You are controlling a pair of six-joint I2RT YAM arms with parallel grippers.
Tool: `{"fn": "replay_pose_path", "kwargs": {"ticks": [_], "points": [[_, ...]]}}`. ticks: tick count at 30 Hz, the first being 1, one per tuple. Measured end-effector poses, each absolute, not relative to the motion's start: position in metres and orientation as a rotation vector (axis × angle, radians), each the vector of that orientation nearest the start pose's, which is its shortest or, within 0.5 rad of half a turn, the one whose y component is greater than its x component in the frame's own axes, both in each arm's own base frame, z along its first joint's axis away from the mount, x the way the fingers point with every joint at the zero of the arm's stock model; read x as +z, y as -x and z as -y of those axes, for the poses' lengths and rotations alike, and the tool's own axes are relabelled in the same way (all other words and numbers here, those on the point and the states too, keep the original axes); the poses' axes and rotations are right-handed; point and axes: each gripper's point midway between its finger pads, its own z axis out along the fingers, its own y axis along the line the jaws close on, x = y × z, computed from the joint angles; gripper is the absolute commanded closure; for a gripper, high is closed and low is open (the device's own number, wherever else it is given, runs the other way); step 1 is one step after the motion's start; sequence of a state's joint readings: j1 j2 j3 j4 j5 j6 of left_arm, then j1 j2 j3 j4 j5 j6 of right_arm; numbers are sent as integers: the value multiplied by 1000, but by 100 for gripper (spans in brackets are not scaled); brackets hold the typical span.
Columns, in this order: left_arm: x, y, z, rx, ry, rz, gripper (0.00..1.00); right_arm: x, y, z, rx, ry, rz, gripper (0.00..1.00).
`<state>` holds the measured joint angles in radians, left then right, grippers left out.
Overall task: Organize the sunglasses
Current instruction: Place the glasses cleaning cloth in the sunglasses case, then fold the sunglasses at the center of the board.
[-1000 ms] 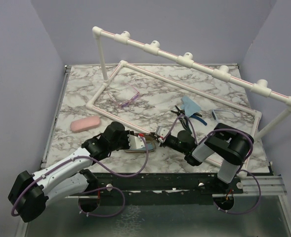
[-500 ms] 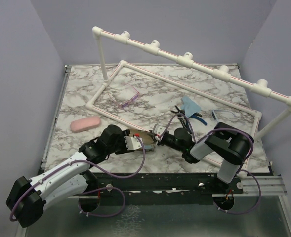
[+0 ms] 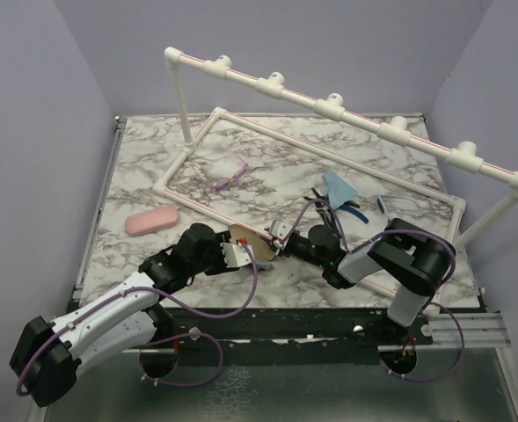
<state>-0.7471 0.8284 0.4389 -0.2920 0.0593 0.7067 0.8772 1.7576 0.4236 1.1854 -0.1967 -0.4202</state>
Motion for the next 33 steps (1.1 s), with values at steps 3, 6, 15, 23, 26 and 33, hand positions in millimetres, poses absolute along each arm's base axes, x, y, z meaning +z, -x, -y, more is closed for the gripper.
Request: {"fn": "replay_pose_path", "kwargs": {"ticks": [3,6,15,23,26,33], "points": [[88,-206,169,-93,-1514,-1666,39,85,-259,-339,508,1153,-1279,57],[89,-207,170,-98,-1501,-1671,15,104,-259,-339,521,1119,-1252,44],[116,-241,172,-92,-1288,-1793,1,181,-272,-329,563,883,-1295,0],[145,-329,148,30,-1146,-2006,5,192,-274,-282,542,693,-1422,0],[141,-360,145,82,-1181,-2090,18,183,-266,-266,532,658,-1455,0],[91,-427,149,137,-1292,-2317,16,167,-252,-246,527,636,-1494,0]]}}
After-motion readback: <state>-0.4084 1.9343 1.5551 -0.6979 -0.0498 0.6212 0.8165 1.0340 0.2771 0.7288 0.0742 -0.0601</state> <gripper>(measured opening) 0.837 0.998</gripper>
